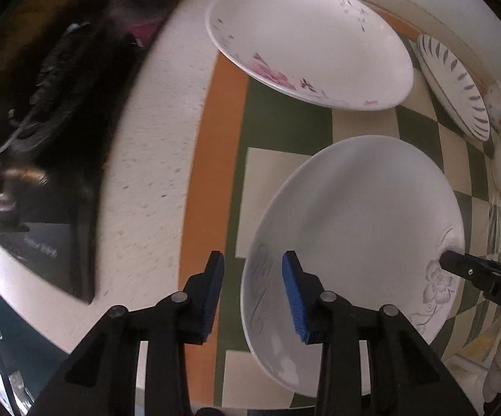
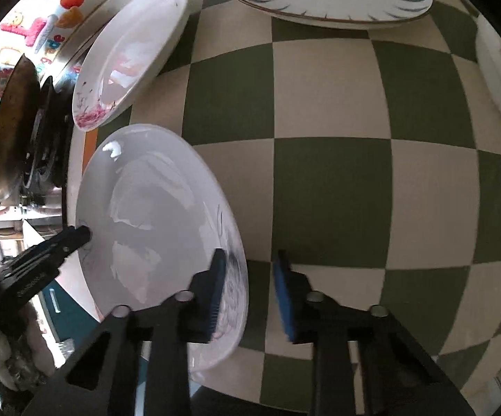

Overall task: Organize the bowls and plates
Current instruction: 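Grasp the rim of the grey-floral white plate with the right gripper and lift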

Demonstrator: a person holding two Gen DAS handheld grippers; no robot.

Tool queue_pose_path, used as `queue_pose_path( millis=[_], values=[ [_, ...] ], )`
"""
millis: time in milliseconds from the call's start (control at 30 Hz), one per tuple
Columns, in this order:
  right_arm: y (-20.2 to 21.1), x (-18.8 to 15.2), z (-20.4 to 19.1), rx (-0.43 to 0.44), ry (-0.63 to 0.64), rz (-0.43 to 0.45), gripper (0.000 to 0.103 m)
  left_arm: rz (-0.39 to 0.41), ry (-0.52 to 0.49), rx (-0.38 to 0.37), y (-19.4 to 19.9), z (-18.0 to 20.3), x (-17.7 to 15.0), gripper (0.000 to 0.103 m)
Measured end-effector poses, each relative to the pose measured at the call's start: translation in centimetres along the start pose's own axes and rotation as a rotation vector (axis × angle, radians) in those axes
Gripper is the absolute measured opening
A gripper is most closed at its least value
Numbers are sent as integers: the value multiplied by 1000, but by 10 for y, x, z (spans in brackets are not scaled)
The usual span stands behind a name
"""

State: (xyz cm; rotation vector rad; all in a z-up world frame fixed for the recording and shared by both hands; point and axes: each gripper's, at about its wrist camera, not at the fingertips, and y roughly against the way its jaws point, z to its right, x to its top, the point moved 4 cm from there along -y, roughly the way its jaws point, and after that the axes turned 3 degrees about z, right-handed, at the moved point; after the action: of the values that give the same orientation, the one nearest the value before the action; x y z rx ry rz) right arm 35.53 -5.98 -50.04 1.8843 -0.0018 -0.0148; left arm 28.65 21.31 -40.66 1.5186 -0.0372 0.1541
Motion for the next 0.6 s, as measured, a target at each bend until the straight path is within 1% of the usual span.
queue_pose_path(
  millis=[33, 67, 100, 200, 300, 400, 600],
  values=[
    [-4, 2, -1, 30, -12, -10, 19, -11, -3, -13, -4, 1, -1, 28],
    [-4, 1, -3, 51, -16, -17, 14, -14, 4, -41, -5, 3, -2, 24],
    [-5, 3, -5, 59, -15, -22, 14, -8, 9, -34, -4, 4, -2, 24],
    [-4, 6, -11, 40, 21, -9, 15, -9, 18, -30, -2, 6, -7, 23],
    [-1, 6, -11, 52, 25, -18, 14, -26, 32, -30, 1, 10, -14, 23],
    [4, 8, -7, 59, 39, -20, 14, -14, 30, -21, 6, 17, -19, 23],
    [26, 11, 6, 61, 34, 7, 13, 0, 4, -29, 19, 58, -22, 23]
  ],
)
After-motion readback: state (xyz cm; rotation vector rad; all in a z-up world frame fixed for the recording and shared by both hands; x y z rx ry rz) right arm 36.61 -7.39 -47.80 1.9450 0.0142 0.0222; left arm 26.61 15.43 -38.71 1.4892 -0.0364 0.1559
